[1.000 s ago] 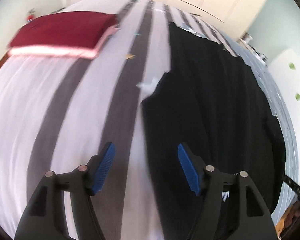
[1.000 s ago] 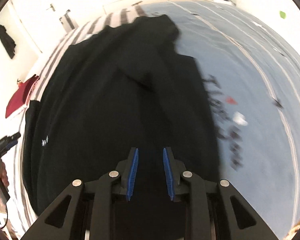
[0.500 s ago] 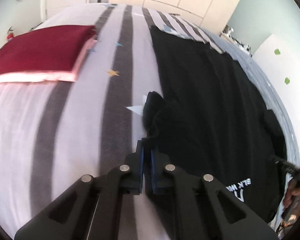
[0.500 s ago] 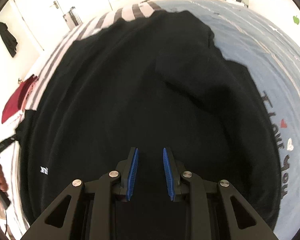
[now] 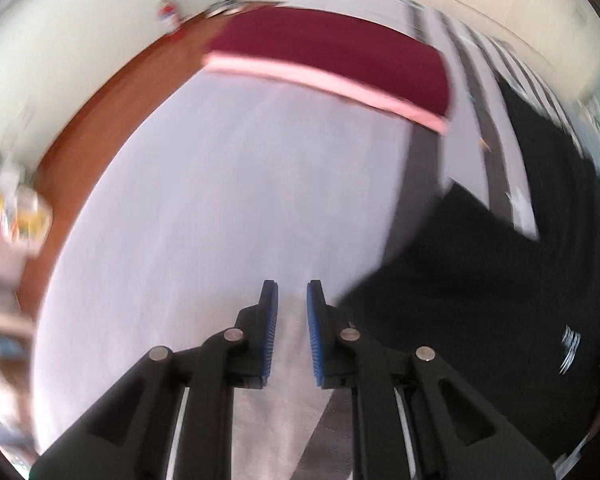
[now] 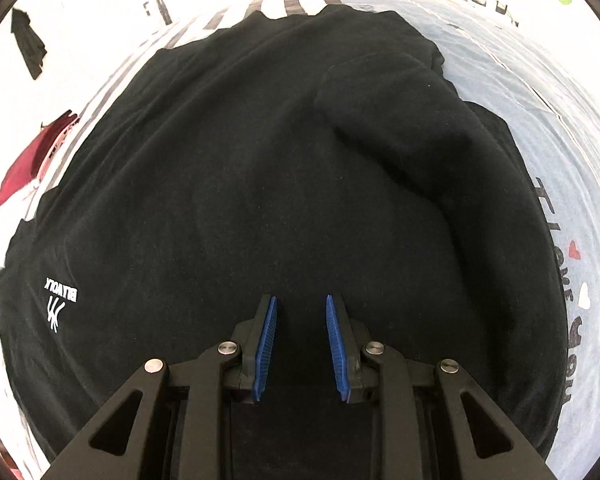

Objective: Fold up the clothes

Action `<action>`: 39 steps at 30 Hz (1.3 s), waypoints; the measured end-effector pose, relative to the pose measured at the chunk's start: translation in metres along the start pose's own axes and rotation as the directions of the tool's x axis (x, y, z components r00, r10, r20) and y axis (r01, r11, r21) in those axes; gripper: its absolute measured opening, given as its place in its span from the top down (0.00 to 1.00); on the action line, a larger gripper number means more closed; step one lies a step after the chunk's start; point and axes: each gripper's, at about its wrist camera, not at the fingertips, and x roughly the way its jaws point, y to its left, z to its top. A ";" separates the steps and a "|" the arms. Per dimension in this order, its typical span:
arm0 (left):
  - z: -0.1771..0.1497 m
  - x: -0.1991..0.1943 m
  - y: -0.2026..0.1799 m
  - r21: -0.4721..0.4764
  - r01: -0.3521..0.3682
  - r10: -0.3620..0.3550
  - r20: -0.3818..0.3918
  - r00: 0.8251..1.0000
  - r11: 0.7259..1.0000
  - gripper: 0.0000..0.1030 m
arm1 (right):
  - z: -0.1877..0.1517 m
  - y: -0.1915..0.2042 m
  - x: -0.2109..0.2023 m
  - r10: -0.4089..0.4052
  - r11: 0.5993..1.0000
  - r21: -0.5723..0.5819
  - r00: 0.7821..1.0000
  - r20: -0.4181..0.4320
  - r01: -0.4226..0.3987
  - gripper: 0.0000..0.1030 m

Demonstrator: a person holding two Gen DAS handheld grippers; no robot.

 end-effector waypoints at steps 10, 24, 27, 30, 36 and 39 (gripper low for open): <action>-0.055 0.001 -0.049 0.075 0.077 -0.073 -0.061 0.995 0.994 0.51 | 0.010 0.000 0.005 0.012 1.000 -0.026 1.000 0.001 -0.012 0.77; -0.077 0.005 -0.023 -0.035 0.044 -0.044 0.006 0.999 0.998 0.39 | 0.000 -0.014 0.003 0.033 0.998 -0.053 0.999 0.017 -0.032 0.77; -0.065 0.009 -0.006 -0.088 0.058 -0.056 0.026 0.998 0.994 0.46 | 0.000 -0.016 0.005 0.036 0.998 -0.049 0.999 0.021 -0.035 0.77; -0.057 0.023 0.002 -0.124 0.055 -0.057 -0.008 0.998 0.991 0.60 | -0.002 -0.016 0.006 0.038 0.998 -0.046 0.999 0.027 -0.036 0.77; -0.054 0.030 -0.028 0.019 0.052 -0.052 0.014 0.999 0.998 0.72 | -0.002 -0.010 0.008 0.032 0.999 -0.044 0.999 0.033 -0.030 0.77; -0.050 0.031 -0.043 0.062 0.043 -0.044 0.019 0.999 0.997 0.85 | -0.005 -0.014 0.003 0.030 0.999 -0.046 0.999 0.037 -0.028 0.77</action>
